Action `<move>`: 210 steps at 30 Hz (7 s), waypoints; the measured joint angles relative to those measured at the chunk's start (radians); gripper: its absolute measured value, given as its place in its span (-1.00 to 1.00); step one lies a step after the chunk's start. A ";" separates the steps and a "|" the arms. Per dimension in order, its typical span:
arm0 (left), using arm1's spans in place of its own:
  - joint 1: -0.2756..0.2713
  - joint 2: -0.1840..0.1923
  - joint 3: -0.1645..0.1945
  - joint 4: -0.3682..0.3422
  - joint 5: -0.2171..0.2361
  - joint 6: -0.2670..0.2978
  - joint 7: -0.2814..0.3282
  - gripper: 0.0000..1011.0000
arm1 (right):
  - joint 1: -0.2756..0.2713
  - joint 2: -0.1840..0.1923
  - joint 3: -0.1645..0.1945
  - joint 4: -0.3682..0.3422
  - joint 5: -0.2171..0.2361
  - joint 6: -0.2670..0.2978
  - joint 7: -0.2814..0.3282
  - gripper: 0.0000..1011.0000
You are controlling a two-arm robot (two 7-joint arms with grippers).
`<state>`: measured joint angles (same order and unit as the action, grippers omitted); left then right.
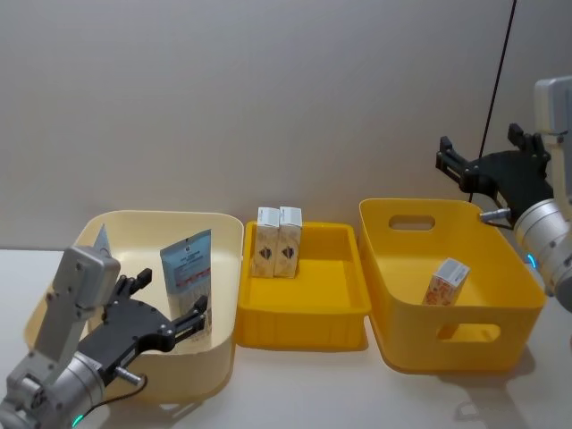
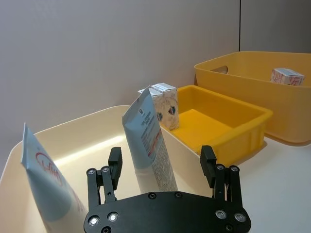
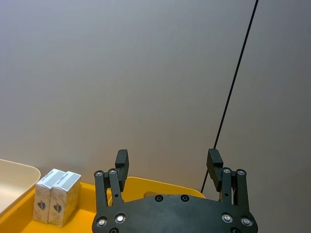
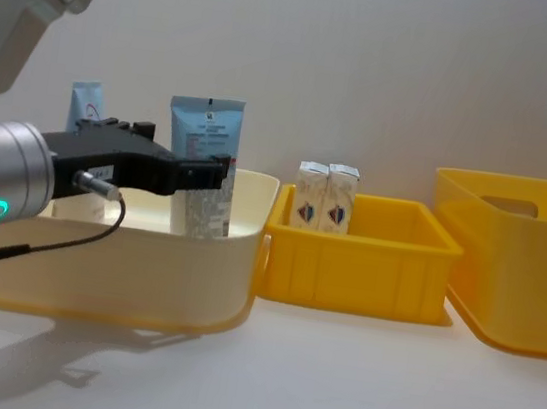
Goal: Bimanual collaborative sorting of washing and personal care products
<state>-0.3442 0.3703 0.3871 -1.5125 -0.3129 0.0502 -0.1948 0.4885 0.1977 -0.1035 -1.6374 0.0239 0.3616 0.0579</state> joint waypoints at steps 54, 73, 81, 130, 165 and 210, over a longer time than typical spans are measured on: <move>-0.225 -0.097 0.024 0.276 -0.027 0.052 -0.180 0.05 | -0.011 0.003 0.004 -0.025 -0.003 -0.027 0.002 0.98; -0.232 -0.100 0.026 0.285 -0.027 0.054 -0.186 -0.60 | -0.011 0.003 0.004 -0.025 -0.003 -0.027 0.002 0.98; -0.232 -0.101 0.026 0.286 -0.027 0.054 -0.187 -0.60 | -0.011 0.003 0.004 -0.025 -0.002 -0.027 0.002 0.98; -0.346 -0.101 0.009 0.212 -0.030 0.080 -0.233 -0.60 | -0.010 0.003 0.004 -0.023 -0.003 -0.027 0.003 0.98; -0.557 -0.179 0.020 0.270 -0.100 0.003 -0.316 -0.60 | 0.043 0.088 -0.074 0.068 0.111 -0.067 0.327 0.98; -0.501 -0.127 0.037 0.188 -0.134 0.023 -0.262 -0.60 | 0.219 0.043 -0.246 0.202 0.180 0.136 0.476 0.98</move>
<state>-0.8450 0.2430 0.4239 -1.3250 -0.4472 0.0727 -0.4573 0.7077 0.2405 -0.3490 -1.4352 0.2043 0.4974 0.5335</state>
